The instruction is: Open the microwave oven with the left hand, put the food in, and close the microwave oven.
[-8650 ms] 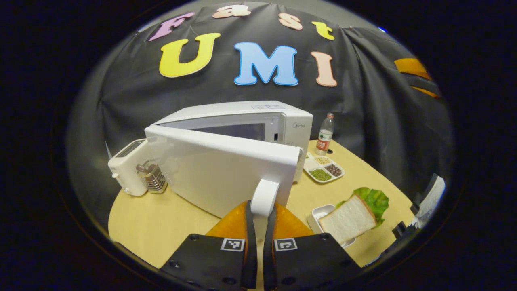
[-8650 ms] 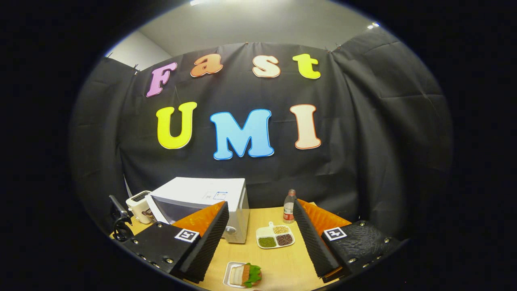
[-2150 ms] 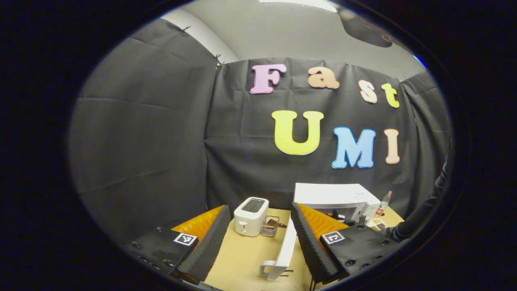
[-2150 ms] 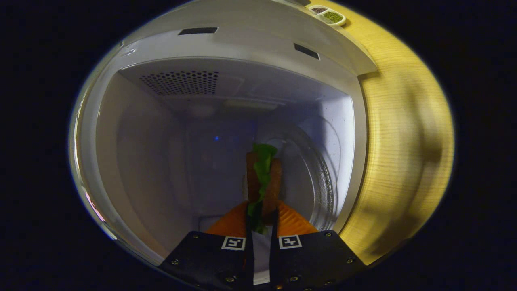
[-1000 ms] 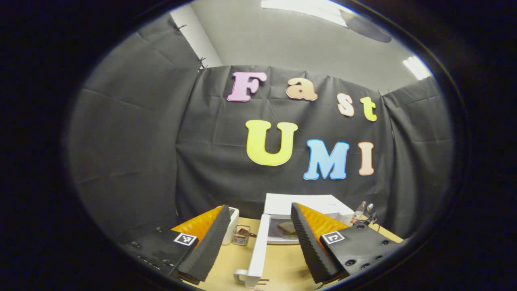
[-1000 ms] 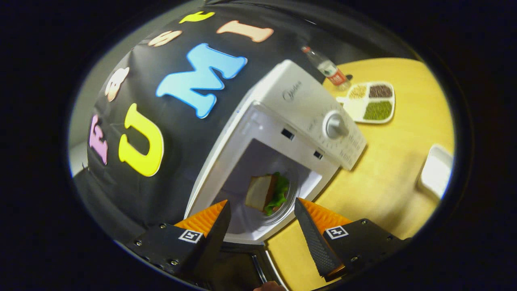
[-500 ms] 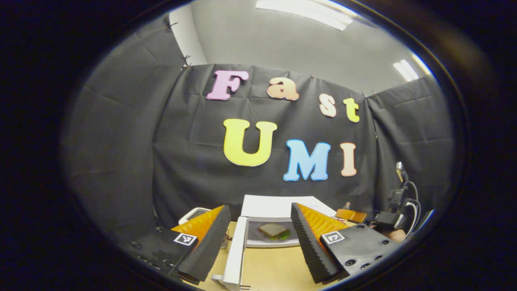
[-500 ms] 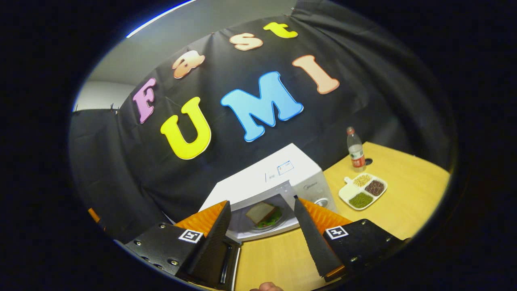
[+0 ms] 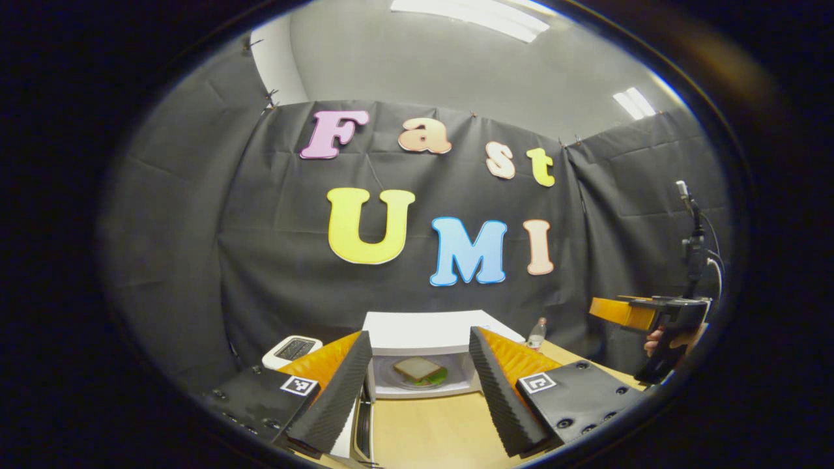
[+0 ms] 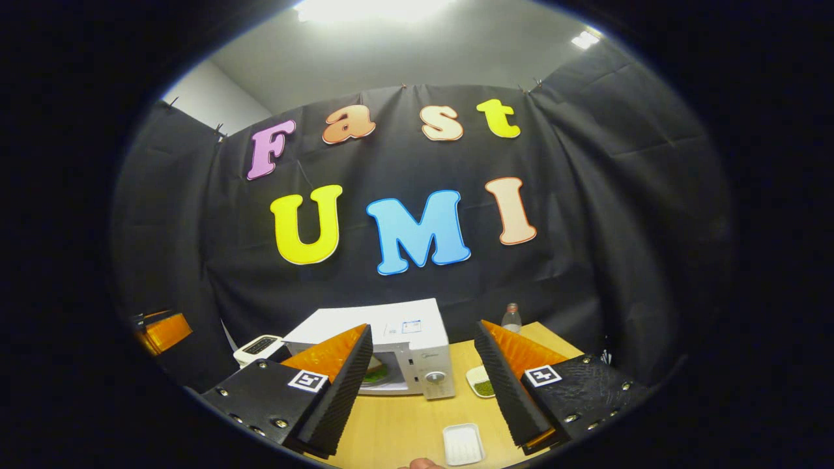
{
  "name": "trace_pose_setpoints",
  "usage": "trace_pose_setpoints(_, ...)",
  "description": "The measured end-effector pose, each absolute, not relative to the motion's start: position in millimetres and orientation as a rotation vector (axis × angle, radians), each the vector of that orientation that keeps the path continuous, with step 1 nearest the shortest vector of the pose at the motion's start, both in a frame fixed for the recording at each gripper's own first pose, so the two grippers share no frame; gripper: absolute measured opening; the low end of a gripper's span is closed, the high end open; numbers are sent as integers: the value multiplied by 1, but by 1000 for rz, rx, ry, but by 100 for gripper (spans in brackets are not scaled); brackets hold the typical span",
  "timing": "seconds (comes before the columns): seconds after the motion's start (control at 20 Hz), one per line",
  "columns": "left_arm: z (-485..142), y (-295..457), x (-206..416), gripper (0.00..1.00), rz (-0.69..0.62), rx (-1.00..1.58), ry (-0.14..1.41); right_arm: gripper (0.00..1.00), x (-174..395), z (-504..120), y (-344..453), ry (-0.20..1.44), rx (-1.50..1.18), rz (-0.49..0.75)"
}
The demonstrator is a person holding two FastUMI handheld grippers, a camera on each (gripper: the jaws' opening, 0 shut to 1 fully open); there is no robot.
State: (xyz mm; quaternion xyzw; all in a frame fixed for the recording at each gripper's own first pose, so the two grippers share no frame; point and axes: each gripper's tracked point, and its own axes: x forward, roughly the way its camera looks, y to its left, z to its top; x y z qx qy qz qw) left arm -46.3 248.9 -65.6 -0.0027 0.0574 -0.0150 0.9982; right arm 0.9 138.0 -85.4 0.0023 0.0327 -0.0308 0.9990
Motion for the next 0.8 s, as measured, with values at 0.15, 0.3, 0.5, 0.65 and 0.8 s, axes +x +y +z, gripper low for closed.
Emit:
trace_pose_setpoints(0.15,-81,251,-52,96,-17,0,157,94,-13,-77,120,44,-6,-105)
trace_pose_setpoints(0.3,-97,261,-66,64,-4,21,200,94,-26,-76,109,39,-15,-136)
trace_pose_setpoints(0.5,-129,318,-94,7,77,87,299,94,-26,-69,101,20,-50,-162)
trace_pose_setpoints(0.65,-149,372,-110,5,157,89,343,94,-24,-72,102,37,-49,-156)
trace_pose_setpoints(0.8,-174,402,-127,7,201,71,392,94,-20,-73,108,44,-35,-147)
